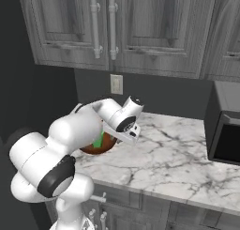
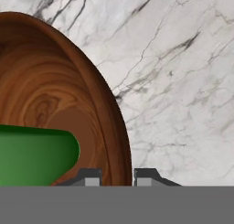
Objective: Place the cup inside the bowl on the dining table and move the bowl to any counter.
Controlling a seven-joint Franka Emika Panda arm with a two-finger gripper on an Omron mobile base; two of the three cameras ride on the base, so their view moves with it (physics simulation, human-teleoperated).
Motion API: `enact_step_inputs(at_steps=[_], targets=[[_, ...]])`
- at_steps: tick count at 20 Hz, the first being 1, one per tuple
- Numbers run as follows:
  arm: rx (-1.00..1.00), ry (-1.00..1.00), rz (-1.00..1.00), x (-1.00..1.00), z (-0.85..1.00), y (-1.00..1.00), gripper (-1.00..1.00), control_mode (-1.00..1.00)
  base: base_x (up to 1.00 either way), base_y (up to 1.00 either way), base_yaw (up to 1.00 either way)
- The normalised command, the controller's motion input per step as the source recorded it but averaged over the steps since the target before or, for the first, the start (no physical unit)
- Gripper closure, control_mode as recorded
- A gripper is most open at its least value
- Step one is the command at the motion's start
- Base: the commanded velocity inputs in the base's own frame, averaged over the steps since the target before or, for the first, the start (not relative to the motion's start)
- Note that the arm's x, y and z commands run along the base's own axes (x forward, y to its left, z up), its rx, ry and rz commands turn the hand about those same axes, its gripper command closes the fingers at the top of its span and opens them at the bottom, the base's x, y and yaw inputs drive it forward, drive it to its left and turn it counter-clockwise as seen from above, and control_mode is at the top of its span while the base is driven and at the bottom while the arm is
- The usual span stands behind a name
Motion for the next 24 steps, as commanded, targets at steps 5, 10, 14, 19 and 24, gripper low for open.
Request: enact_step_inputs(at_steps=[5, 10, 14, 19, 24], targets=[[0.0, 0.0, 0.0, 0.18, -0.22, 0.0, 1.0, -1.0, 0.0, 0.0, 0.0], [0.0, 0.0, 0.0, 0.15, -0.23, 0.0, 1.0, -1.0, 0.0, 0.0, 0.0], [0.0, 0.0, 0.0, 0.1, -0.23, 0.0, 1.0, -1.0, 0.0, 0.0, 0.0], [0.0, 0.0, 0.0, 0.05, -0.15, 0.0, 1.0, -1.0, 0.0, 0.0, 0.0], [0.0, 0.0, 0.0, 0.0, 0.0, 0.0, 1.0, -1.0, 0.0, 0.0, 0.0]])
